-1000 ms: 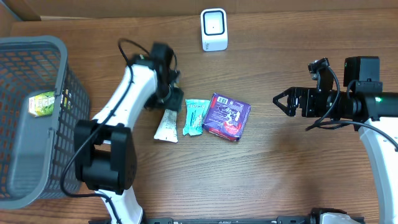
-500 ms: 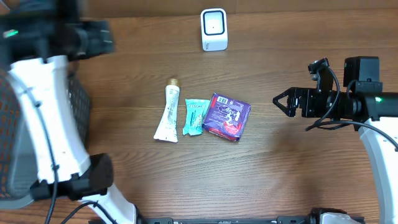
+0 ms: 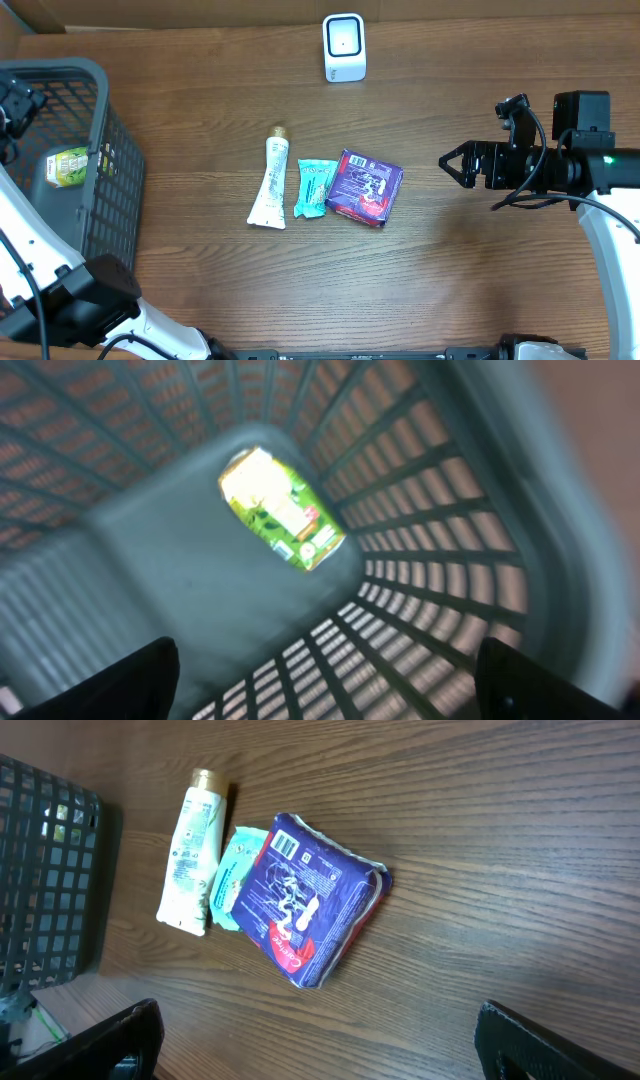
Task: Scan the item barcode
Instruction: 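Move left gripper back into the basket toward the yellow-green tea pack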
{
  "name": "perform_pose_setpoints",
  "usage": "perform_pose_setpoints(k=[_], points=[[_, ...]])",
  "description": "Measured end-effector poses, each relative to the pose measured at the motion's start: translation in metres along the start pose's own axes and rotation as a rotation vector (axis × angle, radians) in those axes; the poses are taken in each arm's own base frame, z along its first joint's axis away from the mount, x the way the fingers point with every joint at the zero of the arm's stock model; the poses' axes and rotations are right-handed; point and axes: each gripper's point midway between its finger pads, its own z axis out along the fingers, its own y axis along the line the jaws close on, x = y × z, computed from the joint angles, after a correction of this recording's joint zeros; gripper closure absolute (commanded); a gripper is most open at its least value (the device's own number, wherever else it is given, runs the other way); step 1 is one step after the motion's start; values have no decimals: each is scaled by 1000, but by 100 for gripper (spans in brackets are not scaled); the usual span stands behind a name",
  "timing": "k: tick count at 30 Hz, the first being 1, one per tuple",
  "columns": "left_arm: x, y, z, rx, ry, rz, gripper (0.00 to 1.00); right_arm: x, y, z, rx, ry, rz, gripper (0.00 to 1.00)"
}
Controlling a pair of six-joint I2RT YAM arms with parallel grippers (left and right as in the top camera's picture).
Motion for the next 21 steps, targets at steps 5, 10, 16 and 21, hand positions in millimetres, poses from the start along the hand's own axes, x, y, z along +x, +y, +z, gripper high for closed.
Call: perform_pose_setpoints(k=[5,10,16,21], points=[[7,12,57,-28,40,-72,14,4,0,0,0,14,10,0],[16,20,105,-39,47,-94,14,6,0,0,0,21,15,0],[33,29,150,-42,45,-105,14,9,0,0,0,33,24,0],[49,38,183,-40,33,-112,12,11,0,0,-1,42,30,0]])
